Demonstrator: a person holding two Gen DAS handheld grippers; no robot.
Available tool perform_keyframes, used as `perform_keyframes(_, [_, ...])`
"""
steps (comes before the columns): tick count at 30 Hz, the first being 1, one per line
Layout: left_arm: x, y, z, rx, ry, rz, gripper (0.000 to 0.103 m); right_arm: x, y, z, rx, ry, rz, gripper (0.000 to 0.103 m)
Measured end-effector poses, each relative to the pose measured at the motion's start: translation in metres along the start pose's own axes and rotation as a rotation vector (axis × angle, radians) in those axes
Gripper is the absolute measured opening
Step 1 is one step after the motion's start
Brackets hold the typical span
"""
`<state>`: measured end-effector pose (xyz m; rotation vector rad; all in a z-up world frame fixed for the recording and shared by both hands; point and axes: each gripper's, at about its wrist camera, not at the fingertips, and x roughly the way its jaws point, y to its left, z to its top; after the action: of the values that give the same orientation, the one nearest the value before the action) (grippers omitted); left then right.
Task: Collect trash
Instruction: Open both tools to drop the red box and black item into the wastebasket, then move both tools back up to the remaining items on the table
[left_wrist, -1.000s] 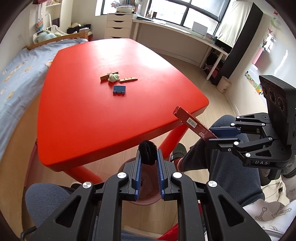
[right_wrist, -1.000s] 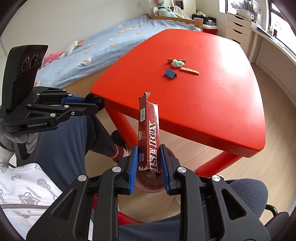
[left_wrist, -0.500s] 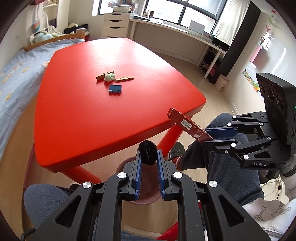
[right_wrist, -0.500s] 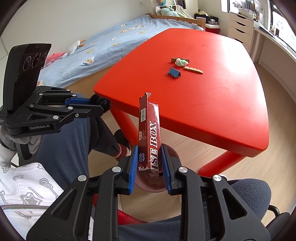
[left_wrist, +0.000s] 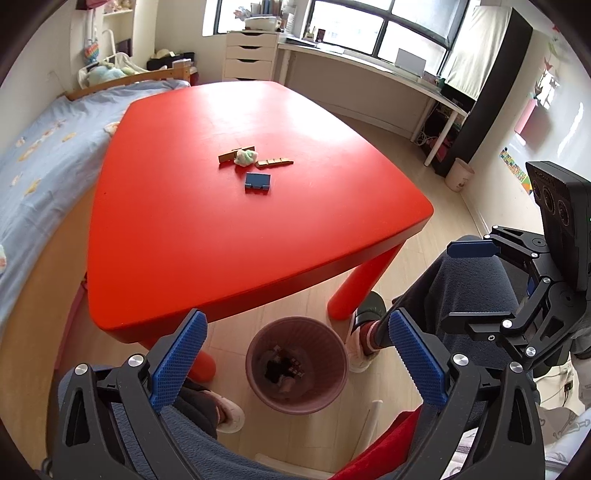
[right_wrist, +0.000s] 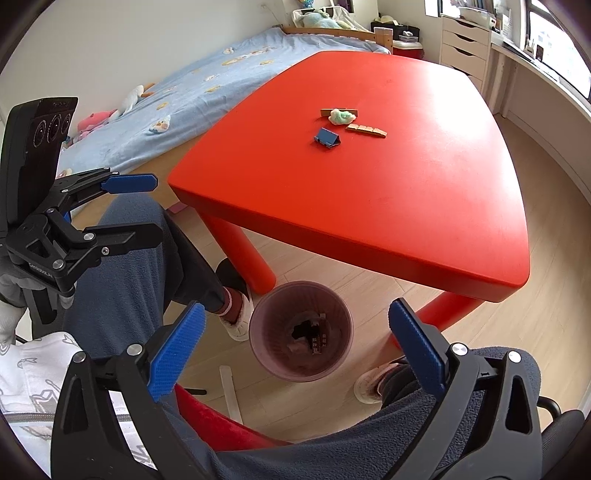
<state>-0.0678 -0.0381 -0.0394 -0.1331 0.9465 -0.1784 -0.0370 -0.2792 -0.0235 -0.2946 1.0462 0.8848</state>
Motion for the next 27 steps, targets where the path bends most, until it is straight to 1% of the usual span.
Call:
perform_keyframes(16, [0.0, 0.002, 0.002, -0.004, 0.005, -0.003, 0.095, -0.001, -0.003, 0.003, 0.024, 0.0, 0.023, 0.1])
perform_keyframes(27, [-0.002, 0.002, 0.011, 0.002, -0.004, -0.003, 0.095, -0.005, -0.009, 0.018, 0.012, -0.024, 0.027, 0.1])
